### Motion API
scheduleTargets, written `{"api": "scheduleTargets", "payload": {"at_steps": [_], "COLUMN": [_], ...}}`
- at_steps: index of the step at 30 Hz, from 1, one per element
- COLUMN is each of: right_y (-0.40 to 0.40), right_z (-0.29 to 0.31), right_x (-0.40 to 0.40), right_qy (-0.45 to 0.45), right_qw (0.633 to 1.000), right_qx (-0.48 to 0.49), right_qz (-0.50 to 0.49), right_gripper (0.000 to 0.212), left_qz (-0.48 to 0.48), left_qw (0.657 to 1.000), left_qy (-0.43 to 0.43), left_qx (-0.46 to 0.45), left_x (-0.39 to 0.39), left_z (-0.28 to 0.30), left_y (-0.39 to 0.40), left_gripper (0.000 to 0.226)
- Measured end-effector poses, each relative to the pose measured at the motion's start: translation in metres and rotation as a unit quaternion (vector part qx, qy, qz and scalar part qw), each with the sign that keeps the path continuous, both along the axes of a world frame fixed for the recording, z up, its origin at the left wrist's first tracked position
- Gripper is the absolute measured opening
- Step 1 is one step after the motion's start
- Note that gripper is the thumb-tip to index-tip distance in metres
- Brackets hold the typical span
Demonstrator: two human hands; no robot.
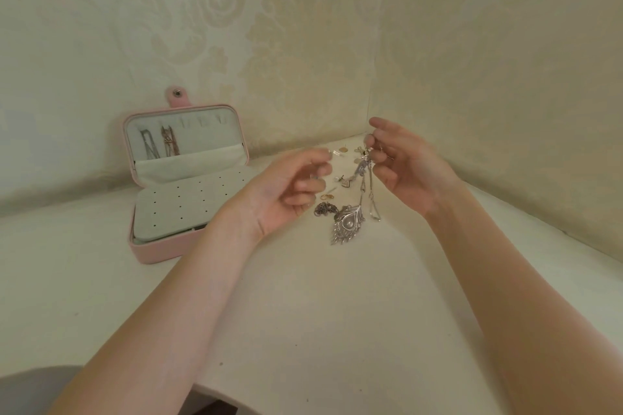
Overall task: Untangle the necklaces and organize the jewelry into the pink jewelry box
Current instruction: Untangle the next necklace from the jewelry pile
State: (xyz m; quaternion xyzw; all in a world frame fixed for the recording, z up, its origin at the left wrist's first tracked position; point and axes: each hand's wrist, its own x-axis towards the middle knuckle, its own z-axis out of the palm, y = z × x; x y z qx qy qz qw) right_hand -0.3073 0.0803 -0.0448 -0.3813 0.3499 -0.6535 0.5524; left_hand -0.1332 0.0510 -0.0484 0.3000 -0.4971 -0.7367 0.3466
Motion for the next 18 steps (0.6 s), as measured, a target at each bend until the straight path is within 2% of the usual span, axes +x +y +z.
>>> {"api": "scheduleTargets", "payload": {"at_steps": [3,6,8,10,15,18], "right_y": [0.000,0.000,0.001,0.000,0.001,0.000], "right_z": [0.000,-0.001,-0.002,-0.002,-0.001,-0.001], "right_x": [0.001,0.003,0.006,0.006,0.004,0.004], "right_qy": [0.027,0.088,0.109,0.107,0.079,0.059], "right_qw": [1.000,0.996,0.993,0.994,0.997,0.998], "right_qx": [-0.004,0.004,0.010,0.009,-0.001,0.002], "right_qz": [0.011,0.026,0.037,0.036,0.013,0.013], "right_gripper": [0.020,0.021,0.020,0.018,0.016,0.016], "left_qz": [-0.012,0.055,0.099,0.104,0.046,0.011], "left_qw": [0.974,0.946,0.951,0.969,0.996,0.999], "left_qy": [-0.183,-0.259,-0.234,-0.177,-0.067,0.015], "left_qx": [-0.133,-0.186,-0.175,-0.138,-0.031,0.028], "left_x": [-0.006,-0.007,-0.006,-0.005,-0.001,0.003], "left_z": [-0.009,-0.015,-0.014,-0.010,-0.003,0.001], "left_y": [0.004,0.002,0.000,-0.002,-0.007,-0.008], "left_gripper": [0.017,0.013,0.015,0.029,0.065,0.084]}}
